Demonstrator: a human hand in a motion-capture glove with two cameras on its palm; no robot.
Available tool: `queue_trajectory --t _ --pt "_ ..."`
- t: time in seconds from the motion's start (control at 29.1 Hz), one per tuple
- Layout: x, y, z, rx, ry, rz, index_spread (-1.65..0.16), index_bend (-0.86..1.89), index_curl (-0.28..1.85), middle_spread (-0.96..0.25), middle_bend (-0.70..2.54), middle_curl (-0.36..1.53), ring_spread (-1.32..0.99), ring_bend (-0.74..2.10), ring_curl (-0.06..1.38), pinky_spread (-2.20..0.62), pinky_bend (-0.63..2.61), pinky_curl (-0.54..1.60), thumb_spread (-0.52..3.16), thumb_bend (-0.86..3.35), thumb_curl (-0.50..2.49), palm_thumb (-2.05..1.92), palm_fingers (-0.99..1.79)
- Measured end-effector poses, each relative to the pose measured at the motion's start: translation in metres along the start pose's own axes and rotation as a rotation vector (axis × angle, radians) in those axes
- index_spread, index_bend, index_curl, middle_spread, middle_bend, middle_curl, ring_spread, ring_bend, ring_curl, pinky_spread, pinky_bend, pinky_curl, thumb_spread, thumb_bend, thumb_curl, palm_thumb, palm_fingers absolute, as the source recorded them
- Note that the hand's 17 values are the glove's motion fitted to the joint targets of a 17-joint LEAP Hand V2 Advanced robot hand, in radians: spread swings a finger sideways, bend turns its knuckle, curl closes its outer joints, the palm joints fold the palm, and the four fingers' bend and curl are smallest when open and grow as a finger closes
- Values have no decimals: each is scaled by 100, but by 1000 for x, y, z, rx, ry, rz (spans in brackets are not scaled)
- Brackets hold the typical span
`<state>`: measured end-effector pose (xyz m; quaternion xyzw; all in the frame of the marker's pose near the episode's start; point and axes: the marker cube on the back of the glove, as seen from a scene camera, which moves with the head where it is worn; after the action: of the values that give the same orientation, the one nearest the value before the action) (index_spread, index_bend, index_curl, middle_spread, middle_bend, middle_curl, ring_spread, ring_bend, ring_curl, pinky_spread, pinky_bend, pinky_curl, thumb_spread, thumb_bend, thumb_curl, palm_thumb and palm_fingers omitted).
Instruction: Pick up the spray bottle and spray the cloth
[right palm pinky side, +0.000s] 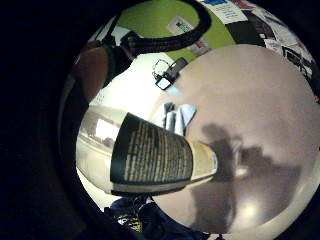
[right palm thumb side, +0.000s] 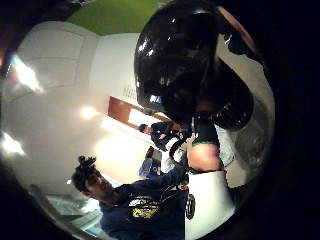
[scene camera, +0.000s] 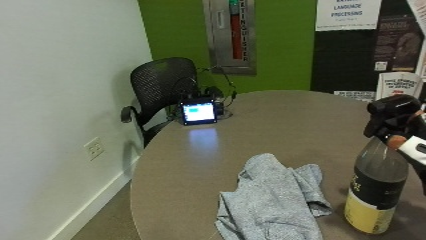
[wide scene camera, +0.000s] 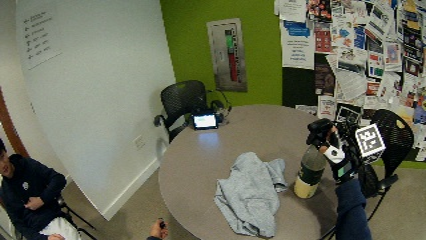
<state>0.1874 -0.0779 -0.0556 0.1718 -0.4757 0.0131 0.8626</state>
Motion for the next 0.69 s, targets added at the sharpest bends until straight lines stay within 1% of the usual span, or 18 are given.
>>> queue_trajectory --t 0.21,0.45,0.55,0.62,0.69 --pt "4 -5 4 27 -19 1 -32 16 24 -10 32 39 -14 36 33 19 23 33 106 3 49 86 86" --pt "19 -3 8 65 -50 20 -31 11 26 -11 28 39 -16 43 35 8 24 34 96 1 53 93 102" --pt "28 0 16 73 -75 33 -30 7 25 -12 28 39 -18 48 37 -1 30 36 90 -1 55 94 115" --pt "31 2 24 84 -92 47 -29 17 28 -13 34 42 -19 48 38 -6 28 36 84 -2 56 94 128" --pt "30 4 31 110 -101 62 -29 23 31 -13 39 44 -19 47 39 -10 26 36 79 -3 58 94 135"
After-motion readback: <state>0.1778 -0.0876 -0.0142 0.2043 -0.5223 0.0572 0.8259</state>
